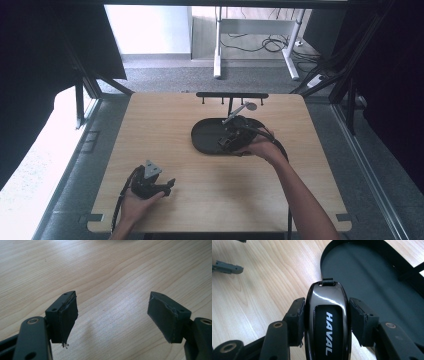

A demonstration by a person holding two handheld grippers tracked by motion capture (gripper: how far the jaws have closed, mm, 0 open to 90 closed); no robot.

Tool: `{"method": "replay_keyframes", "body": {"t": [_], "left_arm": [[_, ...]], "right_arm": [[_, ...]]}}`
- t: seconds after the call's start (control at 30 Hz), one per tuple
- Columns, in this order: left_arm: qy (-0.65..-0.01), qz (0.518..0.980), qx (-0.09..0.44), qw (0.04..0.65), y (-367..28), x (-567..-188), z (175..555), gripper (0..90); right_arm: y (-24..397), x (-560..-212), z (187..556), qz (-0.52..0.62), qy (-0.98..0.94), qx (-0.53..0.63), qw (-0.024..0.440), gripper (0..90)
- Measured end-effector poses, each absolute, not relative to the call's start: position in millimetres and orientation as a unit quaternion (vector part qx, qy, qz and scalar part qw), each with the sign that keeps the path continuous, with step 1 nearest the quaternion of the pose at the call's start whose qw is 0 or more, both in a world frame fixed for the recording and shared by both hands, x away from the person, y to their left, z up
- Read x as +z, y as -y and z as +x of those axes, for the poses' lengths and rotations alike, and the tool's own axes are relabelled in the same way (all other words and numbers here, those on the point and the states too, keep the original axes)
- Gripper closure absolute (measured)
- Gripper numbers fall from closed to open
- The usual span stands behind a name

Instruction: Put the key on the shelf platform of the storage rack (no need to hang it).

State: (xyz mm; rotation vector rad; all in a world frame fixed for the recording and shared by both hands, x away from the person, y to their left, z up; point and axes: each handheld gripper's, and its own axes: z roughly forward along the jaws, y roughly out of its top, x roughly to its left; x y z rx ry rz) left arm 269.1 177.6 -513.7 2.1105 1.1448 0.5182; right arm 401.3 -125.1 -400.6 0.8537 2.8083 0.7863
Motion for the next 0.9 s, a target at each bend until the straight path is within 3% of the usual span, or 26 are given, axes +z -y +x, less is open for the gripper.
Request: {"method": "replay_keyframes", "body": {"t": [0.9], "left_arm": [[-0.423, 0.822, 0.189, 0.332, -175.6, -515.3, 269.1, 23.8]], "right_arm": [[112.4, -420.5, 460.4, 0.287, -0.926, 0.243, 0.043, 49.6]]}}
